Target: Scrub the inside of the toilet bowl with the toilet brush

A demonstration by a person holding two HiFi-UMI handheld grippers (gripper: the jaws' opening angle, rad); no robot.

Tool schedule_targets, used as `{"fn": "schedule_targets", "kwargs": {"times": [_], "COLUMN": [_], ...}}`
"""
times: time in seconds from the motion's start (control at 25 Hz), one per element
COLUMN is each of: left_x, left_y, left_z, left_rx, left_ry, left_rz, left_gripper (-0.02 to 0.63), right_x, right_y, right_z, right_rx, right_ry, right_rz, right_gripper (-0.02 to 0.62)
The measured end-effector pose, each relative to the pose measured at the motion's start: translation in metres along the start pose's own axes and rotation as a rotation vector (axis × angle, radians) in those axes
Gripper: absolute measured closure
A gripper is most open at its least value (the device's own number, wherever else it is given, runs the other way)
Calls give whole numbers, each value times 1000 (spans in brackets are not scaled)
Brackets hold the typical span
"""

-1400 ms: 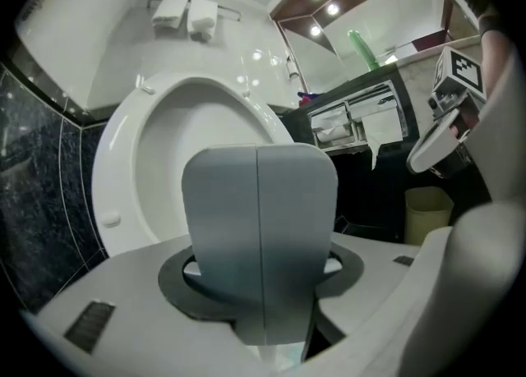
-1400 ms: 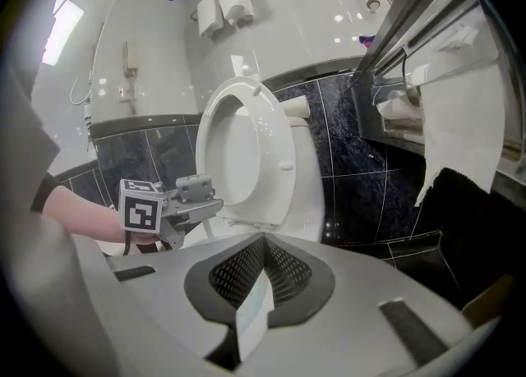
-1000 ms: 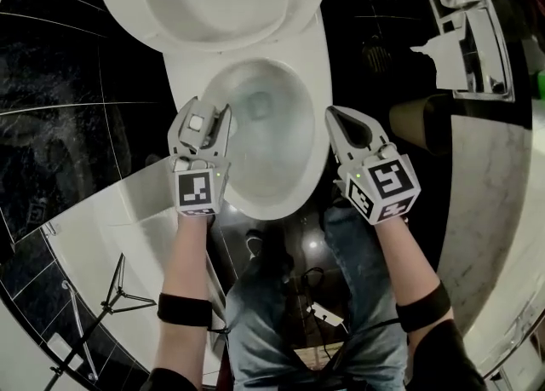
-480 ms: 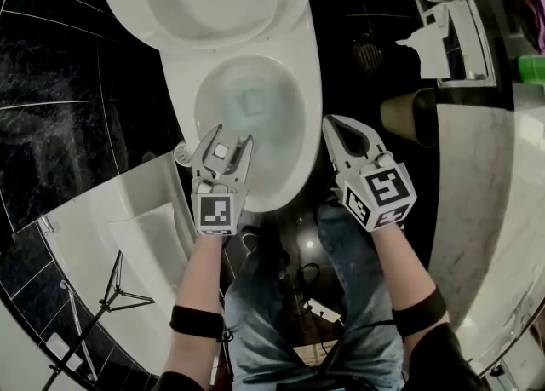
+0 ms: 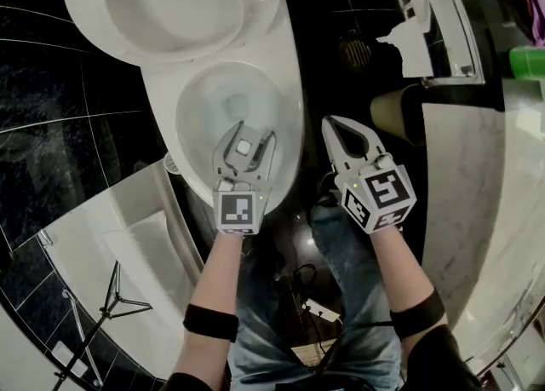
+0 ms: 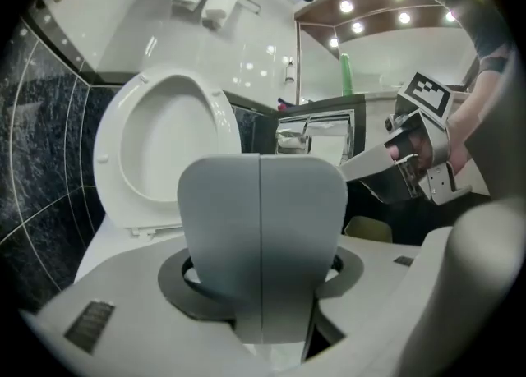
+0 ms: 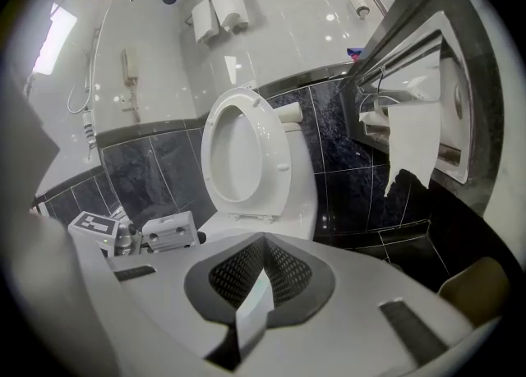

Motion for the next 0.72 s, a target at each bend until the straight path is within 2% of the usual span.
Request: {"fn": "schedule_targets", "kwargs": {"times": [0.16,0.44,0.72], "left_x": [30,82,124], "left_y": [-10,4,38], "left_z": [3,4,12], "left_rx": [-11,-26,56], "left_ry": [-12,-56,-133], "left_rz": [9,34,28], "left_gripper": [359,360,360], "right_x": [1,13,19], "right_y": [-17,-42,-55], "right_z": [5,7,8], "right_rx": [5,2,-2], "right_ry": [-8,-41,-56], "right_rz": [-11,-23,-22], "right_gripper": [591,591,591]}}
Point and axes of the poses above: the fingertips, and each gripper's own axes: x forward along the fingers, y to its left, z out of its top, the point moved 3 cm from there along -x, backward along the fingers, and after that the axes turned 10 degrees about -y, right-handed, at the moved point
